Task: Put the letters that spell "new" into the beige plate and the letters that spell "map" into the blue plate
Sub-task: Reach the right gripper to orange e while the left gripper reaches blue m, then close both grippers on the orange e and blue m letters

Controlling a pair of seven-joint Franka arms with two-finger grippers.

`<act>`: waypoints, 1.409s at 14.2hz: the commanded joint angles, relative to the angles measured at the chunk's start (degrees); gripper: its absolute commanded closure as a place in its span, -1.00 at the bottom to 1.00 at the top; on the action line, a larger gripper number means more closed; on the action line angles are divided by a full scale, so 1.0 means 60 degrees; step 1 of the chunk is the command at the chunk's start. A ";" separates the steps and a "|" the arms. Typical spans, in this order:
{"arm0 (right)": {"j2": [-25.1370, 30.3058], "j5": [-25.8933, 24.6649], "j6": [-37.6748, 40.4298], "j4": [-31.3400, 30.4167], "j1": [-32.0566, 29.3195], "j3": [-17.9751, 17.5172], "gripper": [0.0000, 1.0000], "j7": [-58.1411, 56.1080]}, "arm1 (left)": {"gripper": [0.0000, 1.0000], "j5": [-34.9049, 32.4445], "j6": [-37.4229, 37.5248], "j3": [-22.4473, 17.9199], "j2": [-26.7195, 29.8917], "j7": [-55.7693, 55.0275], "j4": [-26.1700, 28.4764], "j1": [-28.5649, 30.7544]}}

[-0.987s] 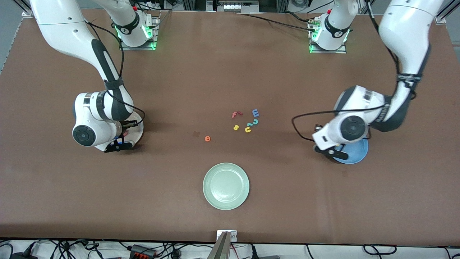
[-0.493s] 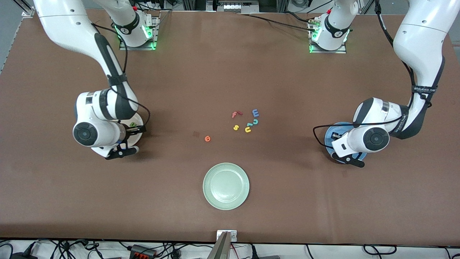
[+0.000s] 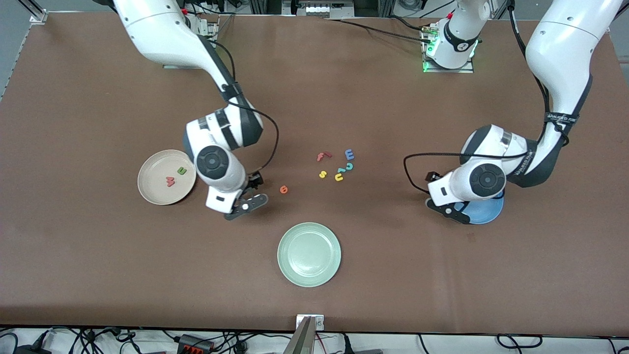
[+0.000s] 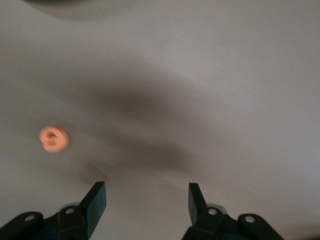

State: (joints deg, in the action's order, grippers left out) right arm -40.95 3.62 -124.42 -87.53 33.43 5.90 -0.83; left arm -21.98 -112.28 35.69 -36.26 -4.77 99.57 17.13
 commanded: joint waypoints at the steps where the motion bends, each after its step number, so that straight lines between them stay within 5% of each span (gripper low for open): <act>1: -0.0614 0.0085 -0.0137 0.0787 0.0622 0.0086 -0.49 0.0461 | -1.00 0.0892 0.0081 0.0407 0.0169 -0.0901 0.0089 0.0133; 6: -0.1230 0.0012 -0.0151 0.1405 0.1299 0.0100 -0.50 0.1120 | -1.00 0.0953 -0.0472 0.1579 0.0125 -0.4894 0.0921 0.0016; 14: -0.1670 0.0012 -0.0898 0.1449 0.1299 0.0115 -0.49 0.1135 | -1.00 0.0953 -0.2423 0.1771 -0.0372 -0.8810 0.1451 -0.1168; 18: -0.1729 0.0085 -0.0841 0.1434 0.1299 0.0100 -0.38 0.1135 | -0.34 0.0866 -0.3477 0.1727 -0.0593 -0.8902 0.2095 -0.1522; 20: -0.1714 0.0100 -0.0811 0.1434 0.1299 0.0100 -0.36 0.1135 | -0.32 0.0836 -0.3902 0.1611 -0.0768 -0.8902 0.2184 -0.1828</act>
State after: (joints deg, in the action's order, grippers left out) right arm -50.53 3.61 -129.76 -80.42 41.24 6.59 5.52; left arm -16.87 -133.14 46.00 -40.50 -58.06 111.78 7.02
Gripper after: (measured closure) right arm 0.308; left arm 0.330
